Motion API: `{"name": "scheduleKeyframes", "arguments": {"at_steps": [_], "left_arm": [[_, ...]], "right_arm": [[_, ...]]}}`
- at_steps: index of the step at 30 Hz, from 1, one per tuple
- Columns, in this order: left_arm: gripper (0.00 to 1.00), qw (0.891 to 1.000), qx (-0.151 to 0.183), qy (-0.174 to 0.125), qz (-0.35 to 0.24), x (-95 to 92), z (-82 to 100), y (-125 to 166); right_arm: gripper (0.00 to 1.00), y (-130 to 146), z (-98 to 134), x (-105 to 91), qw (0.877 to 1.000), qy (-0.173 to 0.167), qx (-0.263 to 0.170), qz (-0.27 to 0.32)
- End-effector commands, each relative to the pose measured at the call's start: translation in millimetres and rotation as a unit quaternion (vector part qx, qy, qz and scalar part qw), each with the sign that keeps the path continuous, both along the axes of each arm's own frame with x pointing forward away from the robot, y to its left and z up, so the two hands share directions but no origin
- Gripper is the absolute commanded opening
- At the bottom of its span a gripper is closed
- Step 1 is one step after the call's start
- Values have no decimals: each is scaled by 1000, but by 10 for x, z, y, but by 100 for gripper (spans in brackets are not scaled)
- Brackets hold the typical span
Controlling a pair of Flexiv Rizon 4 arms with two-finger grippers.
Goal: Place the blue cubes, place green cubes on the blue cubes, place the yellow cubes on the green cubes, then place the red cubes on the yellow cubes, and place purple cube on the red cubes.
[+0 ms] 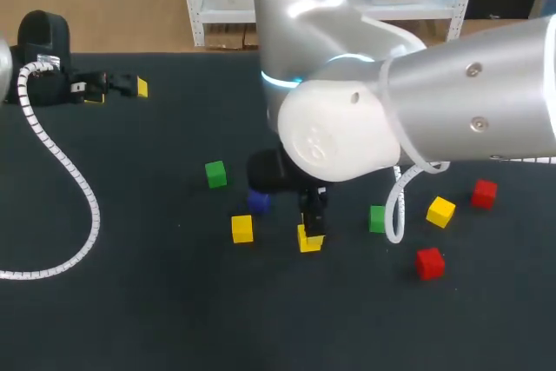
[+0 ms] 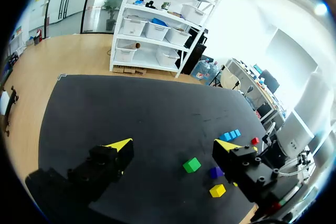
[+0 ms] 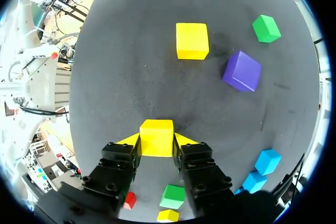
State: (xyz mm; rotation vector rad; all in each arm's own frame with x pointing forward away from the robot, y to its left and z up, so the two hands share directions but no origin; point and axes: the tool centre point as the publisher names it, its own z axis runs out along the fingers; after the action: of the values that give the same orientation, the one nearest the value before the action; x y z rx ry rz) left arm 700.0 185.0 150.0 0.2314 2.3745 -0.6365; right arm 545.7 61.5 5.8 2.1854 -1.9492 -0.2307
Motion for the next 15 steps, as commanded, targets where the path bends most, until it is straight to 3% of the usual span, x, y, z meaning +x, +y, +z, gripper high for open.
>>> {"name": "scheduleKeyframes", "arguments": {"at_steps": [1,9,15], "left_arm": [[100,1000,0,0,0,0,0,0],[100,1000,0,0,0,0,0,0],[100,1000,0,0,0,0,0,0]], "right_arm": [[97,-1,6,-5,1000,0,2,2],[100,-15,50,-38,1000,-5,7,3],[100,-185,206,-98,999,-26,4,-22]]}}
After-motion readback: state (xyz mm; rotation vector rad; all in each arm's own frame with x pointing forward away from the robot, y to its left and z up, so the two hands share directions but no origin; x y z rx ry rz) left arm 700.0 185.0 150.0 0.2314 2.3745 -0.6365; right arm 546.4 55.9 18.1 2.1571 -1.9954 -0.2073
